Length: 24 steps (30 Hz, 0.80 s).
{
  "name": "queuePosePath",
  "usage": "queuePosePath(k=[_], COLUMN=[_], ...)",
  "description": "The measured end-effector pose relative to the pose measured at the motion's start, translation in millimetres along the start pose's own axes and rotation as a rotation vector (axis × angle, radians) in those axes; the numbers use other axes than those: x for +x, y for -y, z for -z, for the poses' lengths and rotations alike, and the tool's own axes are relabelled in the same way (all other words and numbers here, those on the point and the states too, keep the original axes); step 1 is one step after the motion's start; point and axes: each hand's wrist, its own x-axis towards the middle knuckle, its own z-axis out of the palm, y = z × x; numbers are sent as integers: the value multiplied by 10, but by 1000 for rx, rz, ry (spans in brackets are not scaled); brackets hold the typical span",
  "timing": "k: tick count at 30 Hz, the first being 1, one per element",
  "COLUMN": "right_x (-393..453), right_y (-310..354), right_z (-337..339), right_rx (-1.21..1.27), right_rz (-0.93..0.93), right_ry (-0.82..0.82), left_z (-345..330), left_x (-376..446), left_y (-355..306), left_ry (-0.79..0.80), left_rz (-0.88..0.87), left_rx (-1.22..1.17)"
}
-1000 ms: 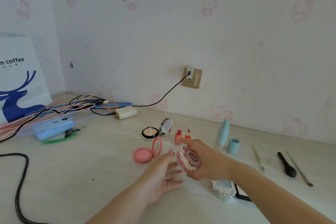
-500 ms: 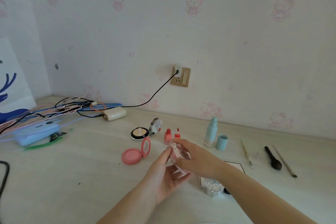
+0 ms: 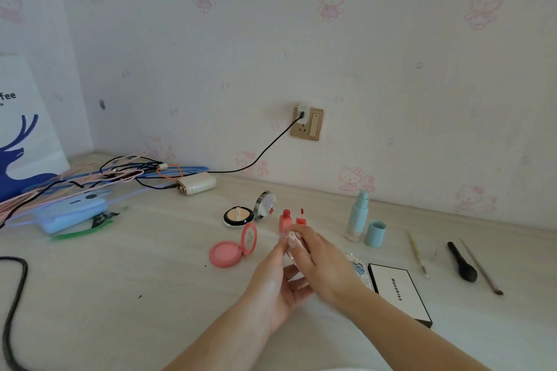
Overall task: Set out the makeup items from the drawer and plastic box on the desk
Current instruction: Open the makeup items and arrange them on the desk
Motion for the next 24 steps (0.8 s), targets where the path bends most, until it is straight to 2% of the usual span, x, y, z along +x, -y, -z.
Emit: queuePosePath(k=[5, 8, 11, 17, 20, 24], right_x=[-33, 0, 24, 132, 196, 249], right_y=[-14, -22, -22, -80, -153, -252], right_z=[-45, 29, 104, 210, 168, 82], right_rx=[55, 291, 341, 654, 702, 707], right_rz=[-46, -162, -189, -375, -422, -437], right_ry=[-47, -140, -128, -173, -168, -138], left_z=[-2, 44, 116, 236, 304, 432], left_x=[41, 73, 107, 77, 48, 38], left_y=[20, 19, -2, -56, -44, -50], left_ry=[-35, -65, -40, -87, -70, -9], left_rz=[2, 27, 56, -12, -100, -391], left_rx=[4, -69, -87, 6, 243, 848])
